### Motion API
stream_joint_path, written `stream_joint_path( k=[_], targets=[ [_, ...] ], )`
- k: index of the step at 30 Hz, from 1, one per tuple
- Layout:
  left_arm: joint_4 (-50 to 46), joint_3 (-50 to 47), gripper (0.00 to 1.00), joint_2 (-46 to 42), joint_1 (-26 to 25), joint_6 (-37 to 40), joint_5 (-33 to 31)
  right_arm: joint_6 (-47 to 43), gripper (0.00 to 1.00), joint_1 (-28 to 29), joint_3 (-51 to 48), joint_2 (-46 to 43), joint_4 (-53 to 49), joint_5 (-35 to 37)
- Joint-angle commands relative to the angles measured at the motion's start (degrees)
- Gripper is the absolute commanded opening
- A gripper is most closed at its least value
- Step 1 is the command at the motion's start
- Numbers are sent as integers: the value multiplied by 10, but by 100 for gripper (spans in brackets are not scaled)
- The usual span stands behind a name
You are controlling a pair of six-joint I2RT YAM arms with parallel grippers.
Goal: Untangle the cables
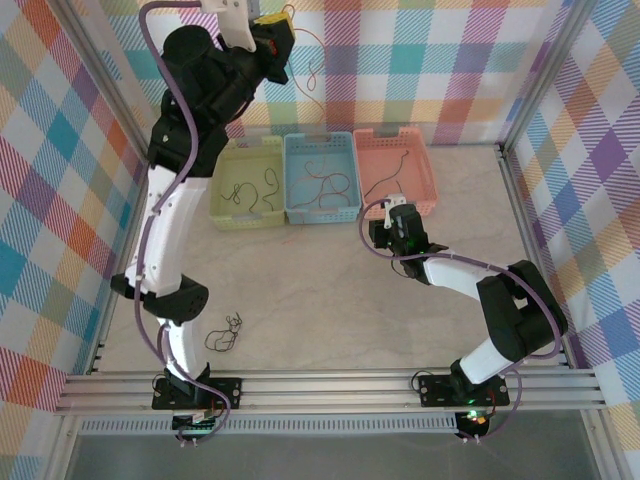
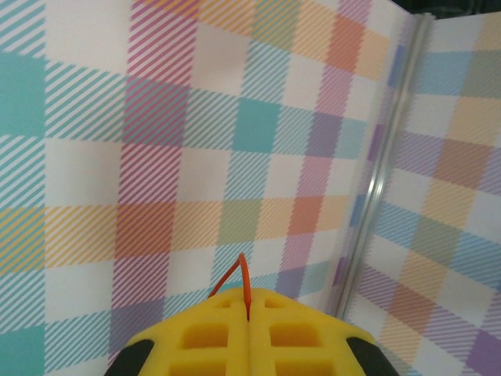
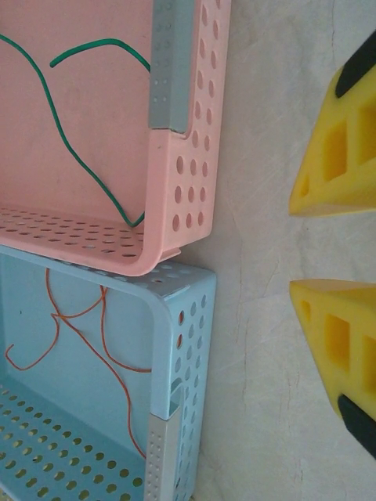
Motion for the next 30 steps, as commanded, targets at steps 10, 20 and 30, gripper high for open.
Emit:
stream_joint_path(
  k=[10, 20, 30],
  targets=[
    [173, 61, 0, 133, 70, -87, 50, 9, 29, 0, 22, 18, -14, -28],
    [151, 57, 0, 233, 87, -131, 103, 8, 29, -1, 28, 24, -18, -42],
    [-8, -81, 5, 259, 73, -108, 112, 9, 29, -1, 28, 25, -18, -46]
  ],
)
